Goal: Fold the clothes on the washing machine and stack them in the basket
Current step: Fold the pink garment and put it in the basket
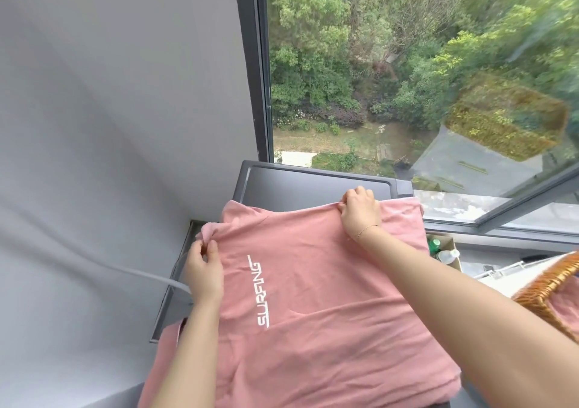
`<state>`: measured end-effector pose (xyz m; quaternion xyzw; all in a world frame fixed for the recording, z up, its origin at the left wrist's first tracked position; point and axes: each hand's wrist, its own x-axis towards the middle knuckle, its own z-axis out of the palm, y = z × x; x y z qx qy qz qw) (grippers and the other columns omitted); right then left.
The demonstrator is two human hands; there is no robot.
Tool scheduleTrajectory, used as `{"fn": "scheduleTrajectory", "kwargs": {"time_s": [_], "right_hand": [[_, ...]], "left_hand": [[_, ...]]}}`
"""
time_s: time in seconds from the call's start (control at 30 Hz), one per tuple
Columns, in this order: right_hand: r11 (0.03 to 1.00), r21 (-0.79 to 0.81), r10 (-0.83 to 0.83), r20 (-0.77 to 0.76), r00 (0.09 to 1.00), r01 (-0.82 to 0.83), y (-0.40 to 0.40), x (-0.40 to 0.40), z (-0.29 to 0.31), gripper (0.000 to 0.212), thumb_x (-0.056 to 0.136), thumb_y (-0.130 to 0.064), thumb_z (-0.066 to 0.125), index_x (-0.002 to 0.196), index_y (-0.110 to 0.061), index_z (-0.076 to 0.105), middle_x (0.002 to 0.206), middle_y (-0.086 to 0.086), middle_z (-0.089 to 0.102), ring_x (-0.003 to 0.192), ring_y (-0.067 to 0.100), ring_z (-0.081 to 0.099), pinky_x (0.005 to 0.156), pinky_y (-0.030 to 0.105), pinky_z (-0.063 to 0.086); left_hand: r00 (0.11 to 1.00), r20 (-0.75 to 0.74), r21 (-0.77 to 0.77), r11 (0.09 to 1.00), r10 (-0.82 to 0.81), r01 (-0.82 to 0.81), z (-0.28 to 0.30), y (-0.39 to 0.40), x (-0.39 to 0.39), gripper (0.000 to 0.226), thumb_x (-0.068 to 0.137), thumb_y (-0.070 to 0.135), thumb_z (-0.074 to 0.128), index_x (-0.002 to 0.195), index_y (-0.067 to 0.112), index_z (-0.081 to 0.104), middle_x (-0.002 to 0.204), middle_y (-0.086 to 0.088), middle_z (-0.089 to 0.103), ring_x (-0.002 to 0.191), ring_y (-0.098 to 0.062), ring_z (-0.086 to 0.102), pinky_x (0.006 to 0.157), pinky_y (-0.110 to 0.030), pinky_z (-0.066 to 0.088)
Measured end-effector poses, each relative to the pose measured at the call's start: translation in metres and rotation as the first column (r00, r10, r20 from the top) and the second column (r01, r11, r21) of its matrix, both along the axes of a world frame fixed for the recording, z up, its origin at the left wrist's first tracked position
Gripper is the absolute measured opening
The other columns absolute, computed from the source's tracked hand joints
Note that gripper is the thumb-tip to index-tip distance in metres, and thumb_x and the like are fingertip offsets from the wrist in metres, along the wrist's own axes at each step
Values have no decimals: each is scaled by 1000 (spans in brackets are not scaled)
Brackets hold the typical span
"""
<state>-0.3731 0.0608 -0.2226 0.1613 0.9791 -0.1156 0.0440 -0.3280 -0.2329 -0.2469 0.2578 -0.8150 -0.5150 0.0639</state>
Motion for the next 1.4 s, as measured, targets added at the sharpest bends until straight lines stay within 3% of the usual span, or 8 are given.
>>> {"fn": "scheduleTrajectory", "kwargs": {"time_s": [0.23,0.57,0.77,0.9,1.07,1.17,1.27,1.4], "right_hand": [[962,-175,222,45,974,-211,-18,1,14,32,83,-26,59,115,-25,61,116,4,50,117,22,41,96,31,26],[933,-41,359,148,921,-357,-37,9,27,28,86,-11,47,113,-17,52,113,4,65,108,24,57,91,33,30],[935,32,344,-335,877,-354,-29,67,54,16,73,-16,46,84,-14,58,76,2,63,71,27,60,74,32,29],[953,-14,250,-527,813,-302,-35,151,45,10,64,-11,51,72,-16,52,66,-6,53,64,20,49,68,31,32],[949,121,314,-261,913,-291,-42,203,-1,17,55,-20,59,71,-21,56,85,-2,54,82,24,51,71,36,40],[931,153,359,-222,906,-332,-40,197,-1,19,50,-21,59,69,-22,57,80,-3,54,78,24,56,74,33,32],[911,134,407,-142,902,-390,-36,189,5,19,50,-19,60,68,-21,60,75,-2,57,76,26,61,76,34,32],[902,27,403,-409,819,-430,-33,188,30,19,53,-6,52,70,-16,52,70,-3,52,67,23,51,72,28,31]], "left_hand": [[808,494,601,798,-321,-50,5,-30,-31,51,67,61,76,100,23,72,101,-5,74,97,-25,68,95,-44,51],[990,-39,337,931,-135,141,42,-22,-24,31,86,-5,62,70,18,47,68,3,44,62,-13,40,58,-25,35],[937,-228,385,859,-265,337,94,-36,21,45,75,-31,48,79,14,41,79,-7,55,67,-2,57,69,-12,48],[889,-67,250,855,-453,455,86,-61,72,55,68,-18,56,101,25,54,90,-5,70,73,-11,61,65,-23,48],[777,290,92,824,-559,559,45,-74,115,101,43,37,70,138,41,39,136,5,52,124,-17,51,107,-38,40],[876,196,132,897,-441,422,57,-53,118,69,50,58,73,114,39,55,126,11,56,112,-8,55,100,-25,42],[911,36,148,904,-410,401,67,-29,113,19,81,18,75,84,33,64,102,4,64,103,-15,61,79,-8,42],[912,-153,-156,921,-380,357,60,-37,119,55,74,-13,59,70,40,70,80,29,68,91,-2,64,92,-38,46]]}}
